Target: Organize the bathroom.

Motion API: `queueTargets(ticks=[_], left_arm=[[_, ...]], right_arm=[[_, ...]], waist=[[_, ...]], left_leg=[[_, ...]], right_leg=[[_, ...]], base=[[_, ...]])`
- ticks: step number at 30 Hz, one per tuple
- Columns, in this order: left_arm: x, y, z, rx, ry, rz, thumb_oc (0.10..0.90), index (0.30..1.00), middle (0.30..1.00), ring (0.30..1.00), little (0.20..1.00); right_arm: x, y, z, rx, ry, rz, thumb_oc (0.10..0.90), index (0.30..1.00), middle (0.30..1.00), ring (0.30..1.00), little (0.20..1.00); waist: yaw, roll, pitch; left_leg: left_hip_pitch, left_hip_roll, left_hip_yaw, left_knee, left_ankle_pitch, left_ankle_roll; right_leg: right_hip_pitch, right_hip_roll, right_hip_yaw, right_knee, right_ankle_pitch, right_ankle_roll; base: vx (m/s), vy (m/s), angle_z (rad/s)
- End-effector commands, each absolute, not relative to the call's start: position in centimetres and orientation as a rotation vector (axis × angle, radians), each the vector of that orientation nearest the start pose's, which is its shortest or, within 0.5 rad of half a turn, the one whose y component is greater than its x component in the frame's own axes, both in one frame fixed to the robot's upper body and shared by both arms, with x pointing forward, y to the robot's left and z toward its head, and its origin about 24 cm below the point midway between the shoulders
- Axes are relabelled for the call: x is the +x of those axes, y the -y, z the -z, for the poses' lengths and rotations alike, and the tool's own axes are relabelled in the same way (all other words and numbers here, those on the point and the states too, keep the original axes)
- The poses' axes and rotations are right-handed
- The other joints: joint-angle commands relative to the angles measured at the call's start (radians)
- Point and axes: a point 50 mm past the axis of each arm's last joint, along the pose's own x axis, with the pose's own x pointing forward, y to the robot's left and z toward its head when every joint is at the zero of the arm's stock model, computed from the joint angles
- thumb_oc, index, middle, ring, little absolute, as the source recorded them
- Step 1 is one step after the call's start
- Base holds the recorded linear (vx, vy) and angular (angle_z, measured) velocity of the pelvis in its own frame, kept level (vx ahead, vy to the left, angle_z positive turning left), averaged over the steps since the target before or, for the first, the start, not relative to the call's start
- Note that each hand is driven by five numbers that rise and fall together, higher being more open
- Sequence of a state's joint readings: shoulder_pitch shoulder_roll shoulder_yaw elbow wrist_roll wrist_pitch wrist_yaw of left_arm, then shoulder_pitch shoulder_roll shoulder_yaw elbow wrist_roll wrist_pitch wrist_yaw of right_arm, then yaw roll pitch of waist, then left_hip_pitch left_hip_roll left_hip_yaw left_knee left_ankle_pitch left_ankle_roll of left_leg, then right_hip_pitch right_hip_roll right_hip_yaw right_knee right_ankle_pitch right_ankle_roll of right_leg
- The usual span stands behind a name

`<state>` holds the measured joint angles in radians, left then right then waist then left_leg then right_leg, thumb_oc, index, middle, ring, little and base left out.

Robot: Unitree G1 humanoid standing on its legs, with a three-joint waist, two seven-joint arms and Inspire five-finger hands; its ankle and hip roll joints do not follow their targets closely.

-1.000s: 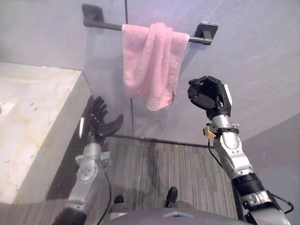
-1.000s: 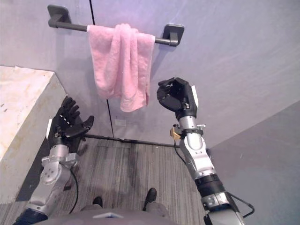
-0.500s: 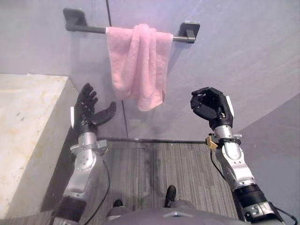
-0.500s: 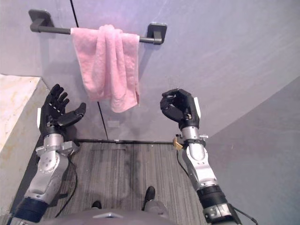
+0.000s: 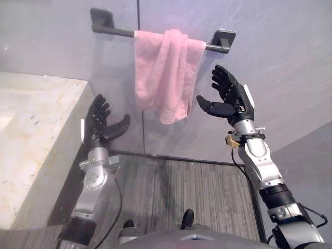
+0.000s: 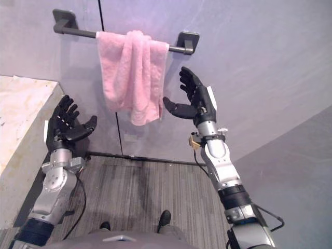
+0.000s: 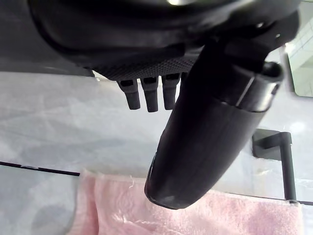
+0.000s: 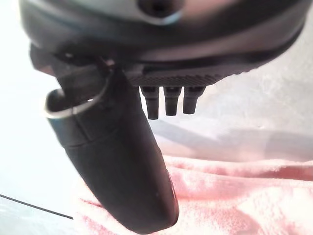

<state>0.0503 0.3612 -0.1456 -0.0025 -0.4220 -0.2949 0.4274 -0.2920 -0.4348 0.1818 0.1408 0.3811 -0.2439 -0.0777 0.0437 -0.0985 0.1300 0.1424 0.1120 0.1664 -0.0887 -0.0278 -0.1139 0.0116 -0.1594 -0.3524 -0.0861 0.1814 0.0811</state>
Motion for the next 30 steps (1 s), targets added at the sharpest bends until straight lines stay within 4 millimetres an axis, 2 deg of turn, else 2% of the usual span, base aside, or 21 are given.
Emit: queueTargets(ticks=[1,13,14,15,16,17,30], left_arm=[[25.4,-19.3,-9.8,-0.103,0.378,-0.193,0.800,0.900,0.900,0.900,0.900],[24.9,-19.9,-9.2,-0.100,0.355,-0.193,0.800,0.900,0.900,0.900,0.900],[24.8,-19.9,-9.2,-0.100,0.354,-0.193,0.800,0.900,0.900,0.900,0.900],[24.8,-19.9,-9.2,-0.098,0.355,-0.192,0.800,0.900,0.900,0.900,0.900],[24.8,-19.9,-9.2,-0.098,0.355,-0.192,0.800,0.900,0.900,0.900,0.900],[24.7,-20.0,-9.2,-0.100,0.355,-0.196,0.800,0.900,0.900,0.900,0.900],[24.0,-20.3,-8.6,-0.095,0.342,-0.223,0.800,0.900,0.900,0.900,0.900]], right_arm=[[31.5,18.8,-18.4,-0.077,0.584,-0.146,0.800,0.900,0.900,0.900,0.900],[32.6,19.1,-18.2,-0.103,0.526,-0.174,0.800,0.900,0.900,0.900,0.900],[32.6,19.1,-18.2,-0.103,0.526,-0.171,0.755,0.832,0.832,0.832,0.832],[32.6,19.2,-18.2,-0.104,0.526,-0.166,0.540,0.509,0.509,0.509,0.509],[32.6,19.2,-18.2,-0.105,0.525,-0.164,0.497,0.446,0.446,0.446,0.446],[32.6,19.4,-18.1,-0.125,0.529,-0.154,0.400,0.300,0.300,0.300,0.300],[30.9,20.4,-17.4,-0.136,0.601,-0.037,0.400,0.300,0.300,0.300,0.300]], waist=[[0.020,0.026,-0.042],[0.045,0.018,-0.038],[0.046,0.018,-0.038],[0.046,0.017,-0.038],[0.047,0.017,-0.038],[0.047,0.017,-0.037],[0.034,0.020,-0.024]], left_leg=[[-0.005,-0.091,0.069,0.009,-0.063,0.079],[-0.005,-0.089,0.062,0.016,-0.065,0.077],[-0.005,-0.089,0.061,0.016,-0.064,0.077],[-0.005,-0.089,0.059,0.016,-0.064,0.077],[-0.005,-0.089,0.059,0.016,-0.064,0.077],[-0.005,-0.089,0.059,0.016,-0.065,0.077],[-0.001,-0.092,0.066,0.021,-0.073,0.089]], right_leg=[[0.050,-0.027,-0.051,0.069,-0.145,0.142],[0.057,-0.027,-0.064,0.077,-0.153,0.138],[0.057,-0.027,-0.064,0.077,-0.153,0.138],[0.057,-0.026,-0.063,0.077,-0.153,0.138],[0.057,-0.026,-0.063,0.077,-0.153,0.137],[0.058,-0.027,-0.065,0.077,-0.154,0.138],[0.046,-0.033,-0.055,0.091,-0.154,0.144]], base=[[0.02,-0.002,0.07],[0.02,-0.002,0.05],[0.04,0.002,0.04],[0.00,0.000,0.00],[0.04,0.009,0.01],[0.03,0.008,0.01],[0.02,0.003,0.00]])
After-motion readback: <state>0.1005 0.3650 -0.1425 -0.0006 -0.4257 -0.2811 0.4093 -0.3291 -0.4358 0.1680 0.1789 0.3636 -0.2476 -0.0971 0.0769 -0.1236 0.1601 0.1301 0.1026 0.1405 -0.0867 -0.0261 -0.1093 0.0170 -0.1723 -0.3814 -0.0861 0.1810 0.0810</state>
